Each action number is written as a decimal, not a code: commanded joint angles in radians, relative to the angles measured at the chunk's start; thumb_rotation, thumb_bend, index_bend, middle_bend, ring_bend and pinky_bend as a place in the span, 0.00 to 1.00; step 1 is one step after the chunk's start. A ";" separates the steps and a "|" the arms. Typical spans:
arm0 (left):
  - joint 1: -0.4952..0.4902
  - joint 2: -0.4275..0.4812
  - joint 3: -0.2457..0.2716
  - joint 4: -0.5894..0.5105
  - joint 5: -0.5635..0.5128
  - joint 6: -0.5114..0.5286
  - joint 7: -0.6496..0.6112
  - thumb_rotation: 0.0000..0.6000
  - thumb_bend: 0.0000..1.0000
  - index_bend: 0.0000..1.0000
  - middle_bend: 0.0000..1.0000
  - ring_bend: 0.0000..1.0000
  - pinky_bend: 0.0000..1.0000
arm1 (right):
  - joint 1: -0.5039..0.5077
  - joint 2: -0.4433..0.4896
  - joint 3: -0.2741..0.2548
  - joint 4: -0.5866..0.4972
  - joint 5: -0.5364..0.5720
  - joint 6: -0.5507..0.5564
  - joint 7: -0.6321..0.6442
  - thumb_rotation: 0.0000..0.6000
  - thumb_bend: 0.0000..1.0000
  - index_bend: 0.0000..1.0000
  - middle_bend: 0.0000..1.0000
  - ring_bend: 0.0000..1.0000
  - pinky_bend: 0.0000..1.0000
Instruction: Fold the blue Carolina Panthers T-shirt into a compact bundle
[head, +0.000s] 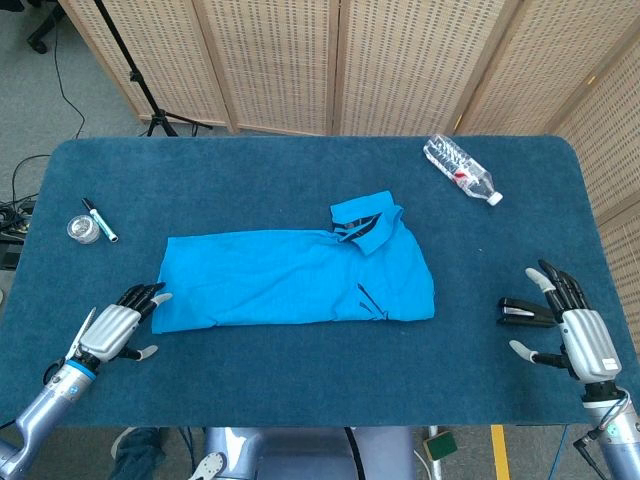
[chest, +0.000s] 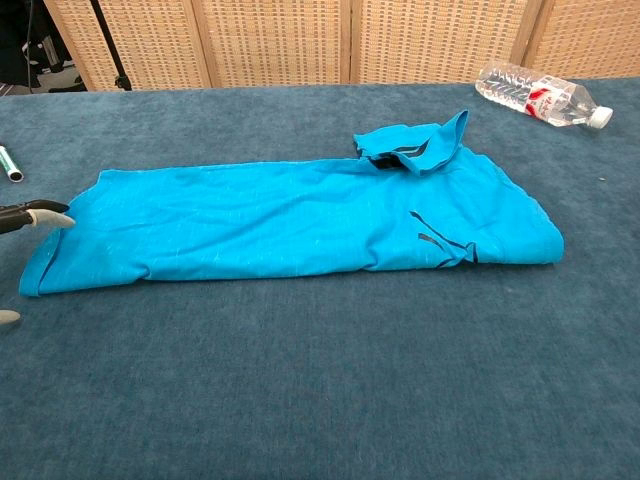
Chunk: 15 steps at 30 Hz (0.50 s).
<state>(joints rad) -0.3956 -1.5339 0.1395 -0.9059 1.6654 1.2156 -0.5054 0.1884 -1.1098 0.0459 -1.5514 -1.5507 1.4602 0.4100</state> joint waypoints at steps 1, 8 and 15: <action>-0.004 -0.029 -0.020 0.042 -0.017 -0.005 -0.006 1.00 0.21 0.00 0.00 0.00 0.00 | -0.001 0.000 0.002 0.001 0.001 -0.001 0.002 1.00 0.00 0.08 0.00 0.00 0.00; -0.015 -0.050 -0.029 0.080 -0.021 -0.013 -0.020 1.00 0.22 0.00 0.00 0.00 0.00 | -0.002 0.000 0.006 0.002 0.001 -0.006 0.002 1.00 0.00 0.08 0.00 0.00 0.00; -0.025 -0.072 -0.029 0.104 -0.021 -0.026 -0.025 1.00 0.23 0.00 0.00 0.00 0.00 | -0.004 -0.001 0.007 0.001 -0.002 -0.008 0.001 1.00 0.00 0.08 0.00 0.00 0.00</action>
<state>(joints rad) -0.4202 -1.6049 0.1114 -0.8030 1.6452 1.1896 -0.5298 0.1843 -1.1105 0.0532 -1.5502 -1.5531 1.4525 0.4112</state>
